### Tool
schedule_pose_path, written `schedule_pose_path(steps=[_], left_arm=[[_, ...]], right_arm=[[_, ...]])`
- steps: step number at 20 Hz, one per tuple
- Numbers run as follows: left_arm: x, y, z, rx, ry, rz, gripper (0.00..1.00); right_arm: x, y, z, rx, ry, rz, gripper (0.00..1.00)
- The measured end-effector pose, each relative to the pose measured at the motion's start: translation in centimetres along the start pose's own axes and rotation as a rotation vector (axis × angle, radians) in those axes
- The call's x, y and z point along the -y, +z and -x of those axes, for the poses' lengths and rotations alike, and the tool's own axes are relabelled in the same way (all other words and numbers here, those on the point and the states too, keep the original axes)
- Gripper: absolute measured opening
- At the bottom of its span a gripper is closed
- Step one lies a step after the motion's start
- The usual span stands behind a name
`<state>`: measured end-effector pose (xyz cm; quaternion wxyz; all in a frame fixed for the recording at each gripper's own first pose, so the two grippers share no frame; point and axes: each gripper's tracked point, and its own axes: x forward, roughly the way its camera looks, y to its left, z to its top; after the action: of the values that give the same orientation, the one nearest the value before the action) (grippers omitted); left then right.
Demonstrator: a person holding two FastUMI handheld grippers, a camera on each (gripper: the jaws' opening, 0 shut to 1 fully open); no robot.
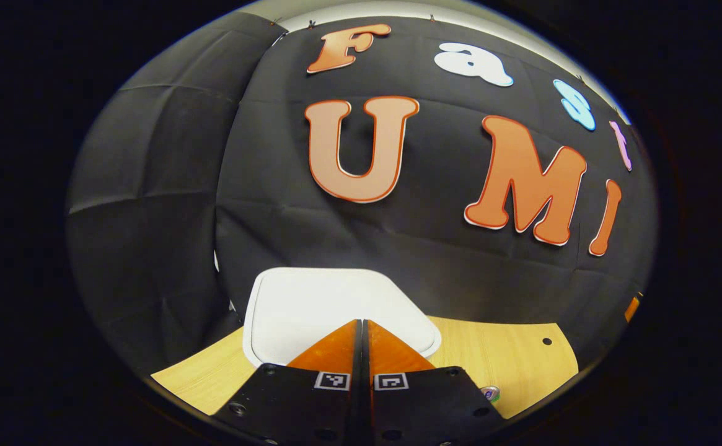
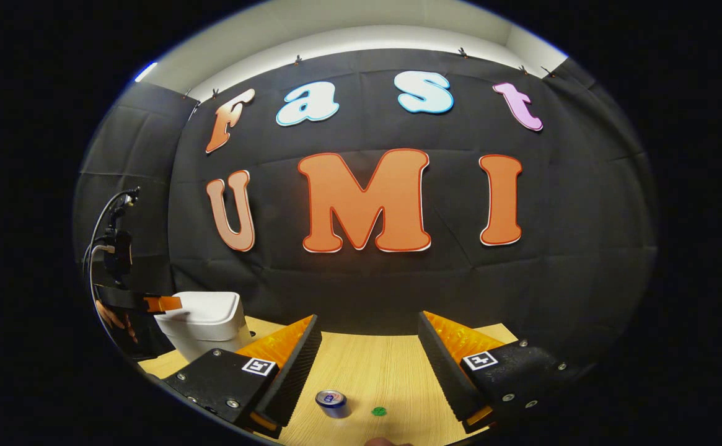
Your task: Press the lid of the desktop garbage bin to open it, pick up the crumpled paper on the desktop and throw it into the bin, then pick up the pop can on the desktop and drop it into the bin, and finally close the garbage bin lid.
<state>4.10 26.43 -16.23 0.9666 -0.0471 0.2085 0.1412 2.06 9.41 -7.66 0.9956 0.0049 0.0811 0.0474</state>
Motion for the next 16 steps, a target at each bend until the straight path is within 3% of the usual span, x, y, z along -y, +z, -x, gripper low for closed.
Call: schedule_pose_path(steps=[11, 16], left_arm=[[-0.8, -0.5, -1.4, -0.028, 0.038, -0.064, 0.00], [-0.8, 2.4, 0.3, 0.084, 0.077, -0.054, 0.00]], right_arm=[[-0.6, -1.9, -0.5, -0.051, 0.020, 0.002, 0.94], [-0.2, -1.9, -0.5, -0.048, 0.021, 0.001, 0.94]])
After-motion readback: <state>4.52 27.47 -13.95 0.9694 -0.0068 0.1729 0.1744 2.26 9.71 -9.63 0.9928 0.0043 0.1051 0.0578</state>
